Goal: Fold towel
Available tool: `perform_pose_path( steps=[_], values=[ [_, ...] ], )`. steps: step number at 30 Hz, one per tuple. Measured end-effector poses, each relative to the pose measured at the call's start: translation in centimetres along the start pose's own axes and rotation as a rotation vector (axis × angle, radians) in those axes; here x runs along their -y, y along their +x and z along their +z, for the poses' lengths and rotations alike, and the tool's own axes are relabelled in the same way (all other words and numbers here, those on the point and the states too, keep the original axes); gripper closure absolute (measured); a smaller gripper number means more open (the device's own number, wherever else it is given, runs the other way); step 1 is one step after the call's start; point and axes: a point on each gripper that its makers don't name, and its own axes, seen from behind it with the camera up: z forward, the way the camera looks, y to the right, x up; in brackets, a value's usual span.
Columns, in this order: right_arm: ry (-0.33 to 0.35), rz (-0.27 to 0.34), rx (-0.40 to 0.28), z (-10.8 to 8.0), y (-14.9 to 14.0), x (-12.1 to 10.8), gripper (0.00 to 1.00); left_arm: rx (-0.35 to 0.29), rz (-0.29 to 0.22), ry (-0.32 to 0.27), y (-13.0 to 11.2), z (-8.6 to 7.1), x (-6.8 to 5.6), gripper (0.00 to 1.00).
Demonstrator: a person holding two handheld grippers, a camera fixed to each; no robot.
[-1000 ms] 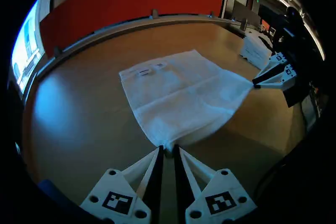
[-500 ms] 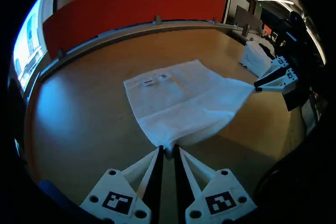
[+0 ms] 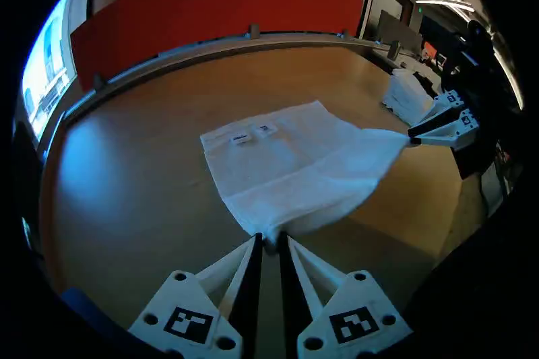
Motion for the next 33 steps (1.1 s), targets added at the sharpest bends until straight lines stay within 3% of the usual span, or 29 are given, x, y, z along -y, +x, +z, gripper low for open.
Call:
perform_pose_path(
  steps=[12,24,33],
  values=[
    [0.018,0.003,0.010,-1.5,0.0,0.7,0.92,0.024,-0.031,-0.021,-0.8,-1.7,-1.9,0.83],
    [0.048,-0.009,0.018,-3.1,0.1,2.0,0.92,0.042,-0.043,-0.042,-1.4,-3.5,-2.8,0.83],
    [0.049,0.008,0.021,-3.1,-0.3,1.9,0.93,0.041,-0.037,-0.040,-1.4,-3.1,-2.9,0.83]
  ],
)
